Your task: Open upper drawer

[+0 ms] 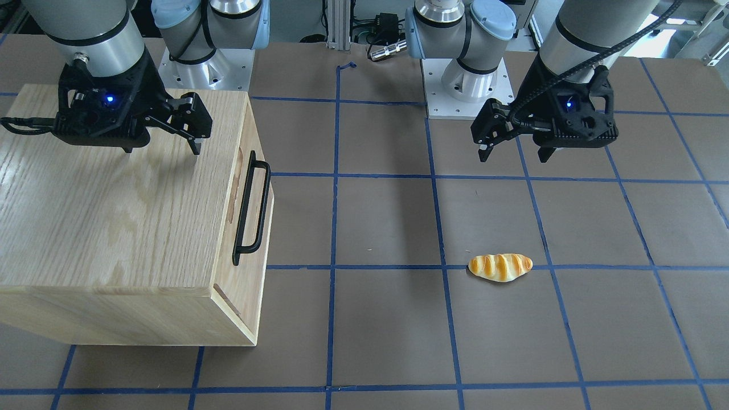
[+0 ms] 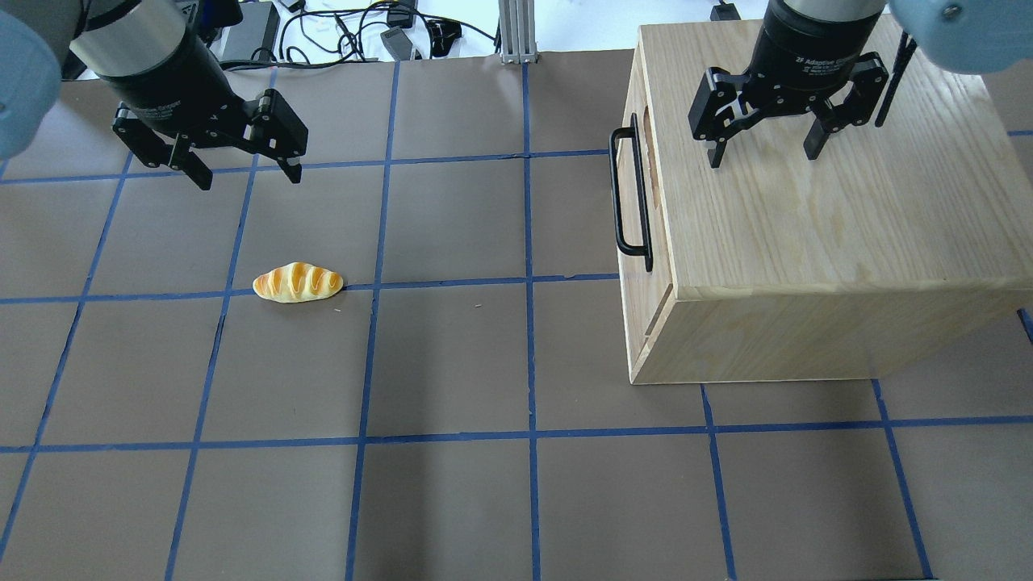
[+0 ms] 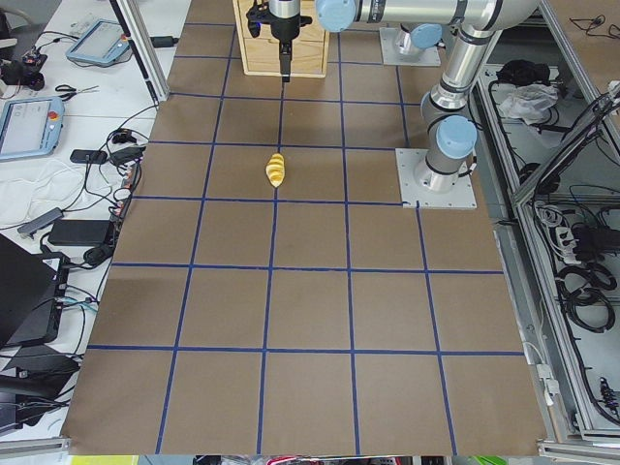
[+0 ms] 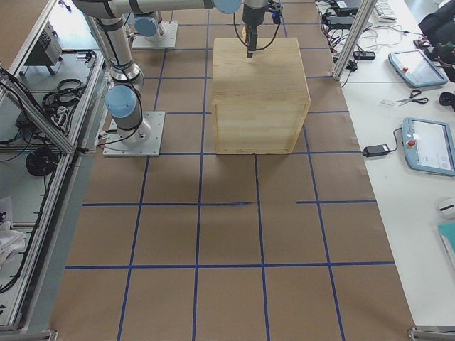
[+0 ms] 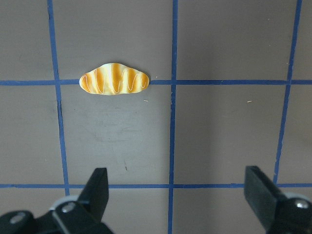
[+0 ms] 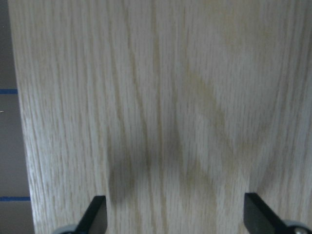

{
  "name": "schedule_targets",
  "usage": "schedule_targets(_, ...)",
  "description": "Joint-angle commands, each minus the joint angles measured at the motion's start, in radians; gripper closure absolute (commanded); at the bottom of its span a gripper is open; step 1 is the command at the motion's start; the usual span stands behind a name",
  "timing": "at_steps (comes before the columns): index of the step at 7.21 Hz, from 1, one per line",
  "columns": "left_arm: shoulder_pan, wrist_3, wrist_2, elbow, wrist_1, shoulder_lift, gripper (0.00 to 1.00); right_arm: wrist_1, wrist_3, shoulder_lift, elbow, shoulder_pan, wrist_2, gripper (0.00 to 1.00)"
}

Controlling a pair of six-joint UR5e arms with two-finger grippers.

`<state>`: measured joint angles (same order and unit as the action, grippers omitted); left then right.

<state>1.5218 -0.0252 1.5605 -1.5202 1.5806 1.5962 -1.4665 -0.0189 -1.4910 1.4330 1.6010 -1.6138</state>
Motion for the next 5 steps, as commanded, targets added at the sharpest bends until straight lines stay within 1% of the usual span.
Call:
schedule_targets(1, 0.003, 0.001, 0.001, 0.008, -0.029, 0.025, 0.0, 0.0, -0.001, 0.0, 0.0, 0.0, 0.0, 0.0)
schedule_targets(2, 0.009, 0.001, 0.0, 0.005, -0.066, 0.028, 0.0, 0.0, 0.0, 0.0, 0.0, 0.0, 0.0, 0.0)
schedule_targets(3, 0.011, -0.001, -0.013, 0.011, -0.068, 0.031, 0.0, 0.0, -0.001, 0.0, 0.0, 0.0, 0.0, 0.0)
schedule_targets(4, 0.009, 0.001, -0.124, 0.011, -0.07, 0.04, 0.0, 0.0, 0.0, 0.0, 0.0, 0.0, 0.0, 0.0)
schedule_targets(5, 0.012, -0.015, -0.161, 0.011, -0.123, 0.06, 0.0, 0.0, -0.001, 0.0, 0.0, -0.001, 0.0, 0.0)
